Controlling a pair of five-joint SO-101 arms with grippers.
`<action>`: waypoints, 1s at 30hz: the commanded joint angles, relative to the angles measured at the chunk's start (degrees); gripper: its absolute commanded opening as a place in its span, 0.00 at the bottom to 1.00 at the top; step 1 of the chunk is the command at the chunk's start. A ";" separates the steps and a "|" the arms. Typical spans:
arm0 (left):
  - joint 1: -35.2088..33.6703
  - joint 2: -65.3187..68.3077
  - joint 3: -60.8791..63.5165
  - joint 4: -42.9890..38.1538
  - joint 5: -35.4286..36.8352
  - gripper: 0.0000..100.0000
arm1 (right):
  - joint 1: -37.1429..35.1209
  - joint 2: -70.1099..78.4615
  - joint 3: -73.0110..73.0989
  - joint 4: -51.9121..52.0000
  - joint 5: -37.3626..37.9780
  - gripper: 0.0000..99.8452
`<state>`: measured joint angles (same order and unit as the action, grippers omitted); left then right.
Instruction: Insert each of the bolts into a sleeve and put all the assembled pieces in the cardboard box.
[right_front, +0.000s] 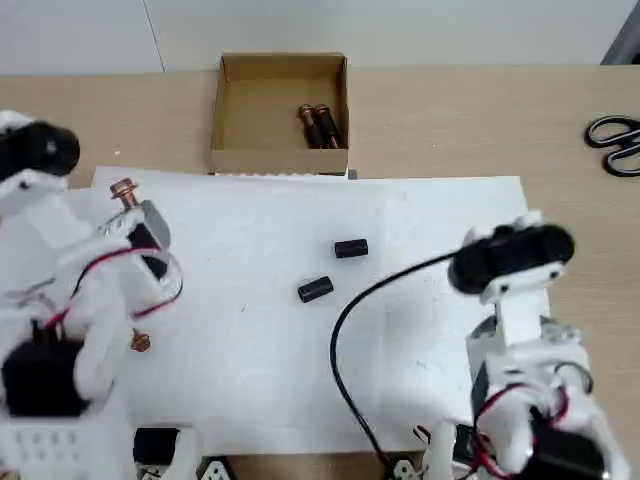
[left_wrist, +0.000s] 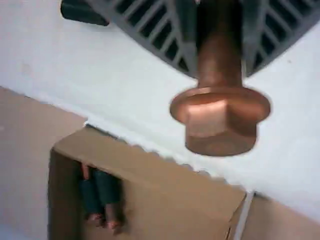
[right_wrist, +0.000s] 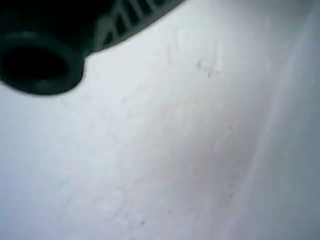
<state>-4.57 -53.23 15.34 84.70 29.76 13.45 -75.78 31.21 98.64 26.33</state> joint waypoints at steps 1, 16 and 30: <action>0.53 -4.92 0.75 -0.35 -2.02 0.00 | 0.13 -5.41 3.43 -3.30 -0.18 0.00; 0.62 -37.19 41.98 -29.63 -5.63 0.00 | -27.91 -28.26 37.01 -26.86 -23.91 0.00; 12.57 -49.85 53.93 -31.30 3.43 0.00 | -52.97 -27.38 50.55 -46.55 -27.08 0.00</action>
<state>5.36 -101.93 69.05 55.08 30.55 -36.22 -102.59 81.58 54.95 -0.31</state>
